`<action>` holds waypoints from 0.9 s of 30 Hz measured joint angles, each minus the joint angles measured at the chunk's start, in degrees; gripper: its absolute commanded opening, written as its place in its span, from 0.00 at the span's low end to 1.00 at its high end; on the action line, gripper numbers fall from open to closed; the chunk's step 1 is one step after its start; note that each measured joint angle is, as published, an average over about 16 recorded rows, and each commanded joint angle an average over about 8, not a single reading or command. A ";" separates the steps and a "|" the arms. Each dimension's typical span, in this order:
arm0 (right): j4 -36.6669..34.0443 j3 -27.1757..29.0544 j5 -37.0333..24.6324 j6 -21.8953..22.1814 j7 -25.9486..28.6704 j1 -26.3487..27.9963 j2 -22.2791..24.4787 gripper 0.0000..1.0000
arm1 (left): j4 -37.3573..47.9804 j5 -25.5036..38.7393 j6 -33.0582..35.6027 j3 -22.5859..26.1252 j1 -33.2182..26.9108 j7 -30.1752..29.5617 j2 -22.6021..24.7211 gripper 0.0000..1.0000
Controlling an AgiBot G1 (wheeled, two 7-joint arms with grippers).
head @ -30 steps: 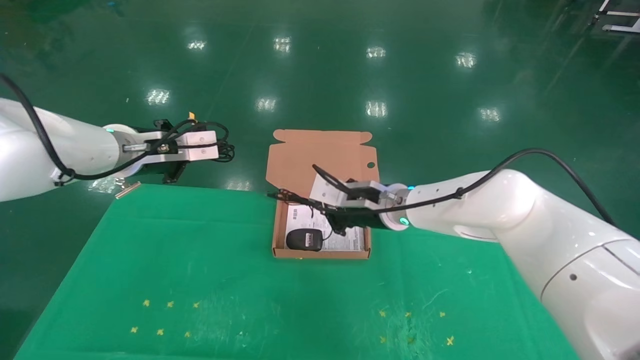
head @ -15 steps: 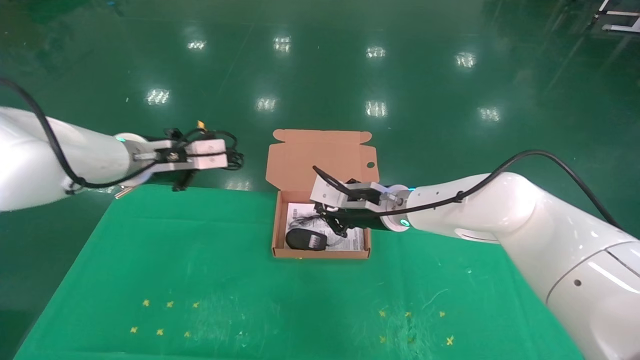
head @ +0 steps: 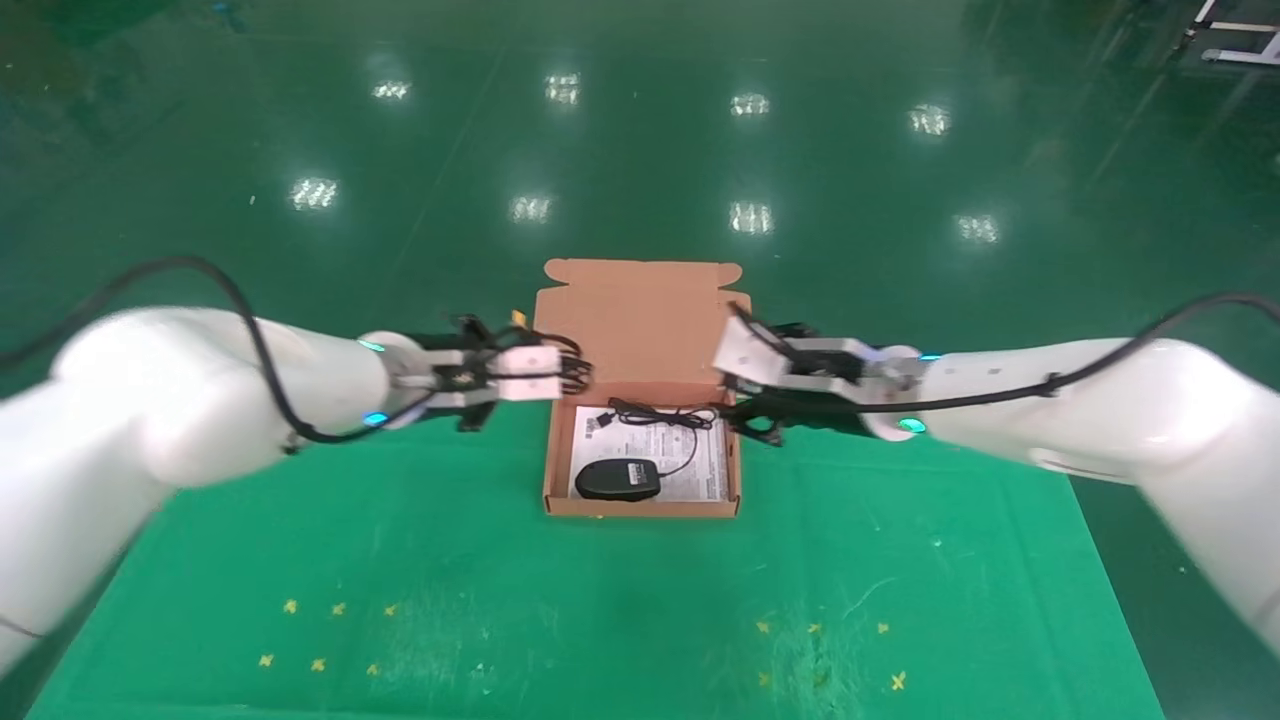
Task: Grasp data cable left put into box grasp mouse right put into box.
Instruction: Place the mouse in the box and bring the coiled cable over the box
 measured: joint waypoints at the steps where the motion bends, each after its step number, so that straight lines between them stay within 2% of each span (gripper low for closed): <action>1: 0.61 -0.03 -0.18 -0.01 0.28 0.01 0.79 1.00 | 0.98 -0.37 -0.91 0.11 0.28 0.68 0.72 0.00; 11: 7.96 -0.78 -2.82 -0.19 4.85 -0.22 8.53 1.00 | 9.64 -6.92 -9.02 2.64 2.34 8.80 6.52 0.00; 20: 14.45 -1.80 -6.12 -0.59 10.83 -0.21 14.21 1.00 | 11.67 -15.04 -13.76 8.49 2.98 14.13 8.10 0.00; 21: 15.02 -1.91 -6.48 -0.67 11.42 -0.17 14.70 1.00 | 11.70 -15.81 -14.14 9.20 2.96 14.40 8.15 0.04; 27: 17.20 -2.41 -8.04 -1.18 13.94 0.10 16.66 1.00 | 11.74 -18.86 -15.81 12.47 2.77 14.97 8.33 0.77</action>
